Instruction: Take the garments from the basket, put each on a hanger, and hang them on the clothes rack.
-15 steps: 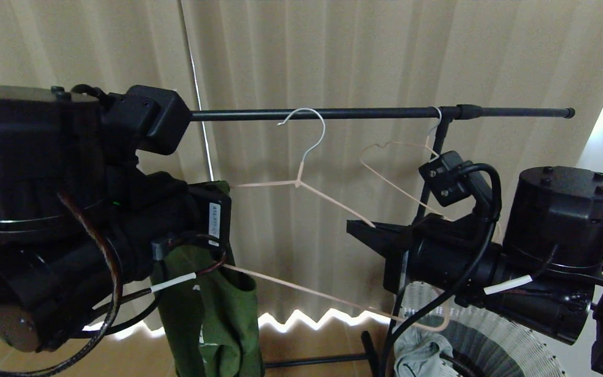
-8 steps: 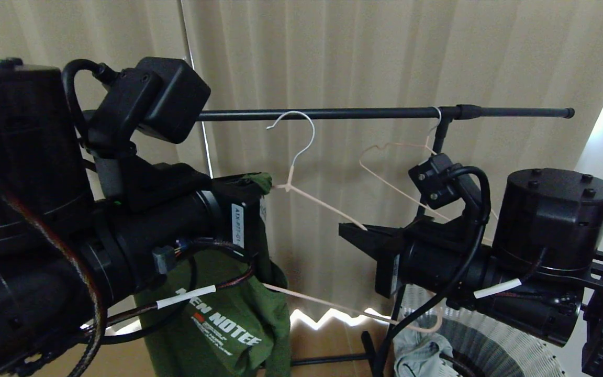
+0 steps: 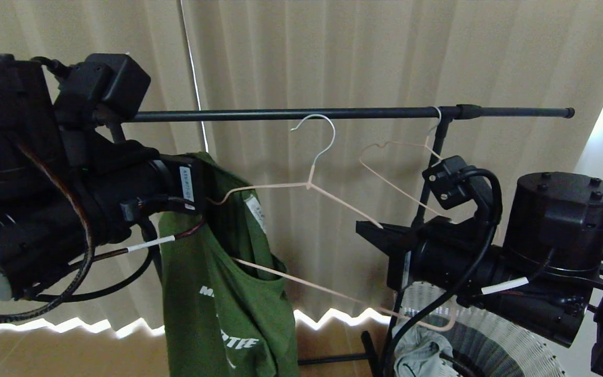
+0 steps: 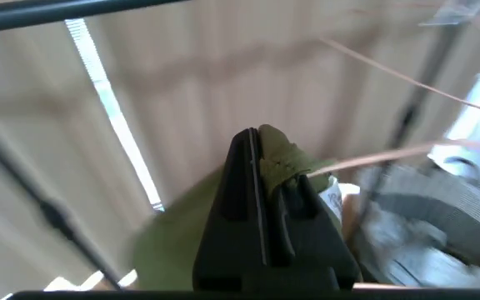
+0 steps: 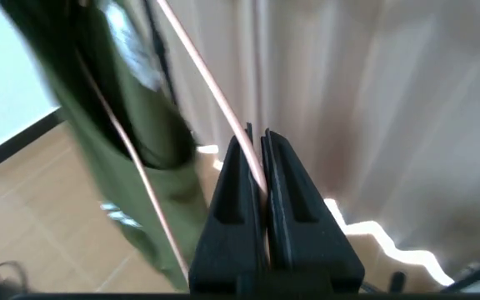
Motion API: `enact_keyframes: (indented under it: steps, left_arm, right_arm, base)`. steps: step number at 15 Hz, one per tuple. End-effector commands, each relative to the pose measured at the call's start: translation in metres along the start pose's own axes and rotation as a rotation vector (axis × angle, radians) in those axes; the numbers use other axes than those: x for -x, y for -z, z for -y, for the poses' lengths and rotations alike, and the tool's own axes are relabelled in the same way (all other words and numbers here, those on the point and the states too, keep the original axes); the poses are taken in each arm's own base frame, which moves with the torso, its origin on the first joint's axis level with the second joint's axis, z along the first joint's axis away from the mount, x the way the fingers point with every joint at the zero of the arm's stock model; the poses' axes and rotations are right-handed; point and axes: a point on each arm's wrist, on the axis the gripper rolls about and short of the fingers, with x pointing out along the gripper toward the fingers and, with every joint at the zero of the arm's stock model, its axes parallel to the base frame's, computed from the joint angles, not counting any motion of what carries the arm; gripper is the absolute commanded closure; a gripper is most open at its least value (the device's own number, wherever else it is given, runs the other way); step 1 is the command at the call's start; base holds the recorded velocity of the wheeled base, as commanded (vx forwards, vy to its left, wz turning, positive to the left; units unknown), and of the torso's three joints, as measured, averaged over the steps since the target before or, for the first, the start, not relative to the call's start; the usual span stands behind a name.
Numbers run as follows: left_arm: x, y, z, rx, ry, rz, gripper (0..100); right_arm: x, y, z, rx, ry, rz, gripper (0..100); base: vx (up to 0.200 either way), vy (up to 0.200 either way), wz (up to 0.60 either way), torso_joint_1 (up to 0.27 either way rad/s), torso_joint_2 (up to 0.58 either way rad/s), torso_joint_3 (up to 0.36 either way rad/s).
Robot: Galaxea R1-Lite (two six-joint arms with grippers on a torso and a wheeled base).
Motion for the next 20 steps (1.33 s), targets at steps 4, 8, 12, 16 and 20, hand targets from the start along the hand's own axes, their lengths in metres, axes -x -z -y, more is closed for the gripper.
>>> enact_keyframes:
  steps: [4, 8, 12, 16, 20]
  left_arm:
    - [-0.004, 0.001, -0.026, 0.013, -0.106, -0.008, 100]
    - [0.002, 0.005, -0.025, 0.007, -0.099, -0.019, 100]
    - [0.003, 0.011, -0.023, -0.02, -0.087, -0.035, 100]
    - [0.009, 0.01, 0.003, -0.035, 0.03, -0.027, 100]
    - [-0.004, 0.009, 0.035, -0.057, 0.129, -0.032, 100]
  right_arm:
    - [0.0, -0.005, 0.016, 0.019, 0.08, 0.02, 100]
    - [0.0, -0.007, 0.021, 0.016, 0.112, 0.031, 100]
    - [-0.002, -0.008, 0.033, 0.054, 0.155, 0.03, 100]
    - [-0.006, -0.01, 0.031, 0.055, 0.148, 0.035, 100]
    - [-0.008, -0.008, 0.016, 0.062, 0.094, 0.029, 100]
  base:
    - [0.0, 0.0, 0.0, 0.0, 0.0, 0.0]
    - [0.0, 0.0, 0.0, 0.0, 0.0, 0.0]
    - [0.0, 0.0, 0.0, 0.0, 0.0, 0.0]
    - [0.0, 0.0, 0.0, 0.0, 0.0, 0.0]
    - [0.0, 0.0, 0.0, 0.0, 0.0, 0.0]
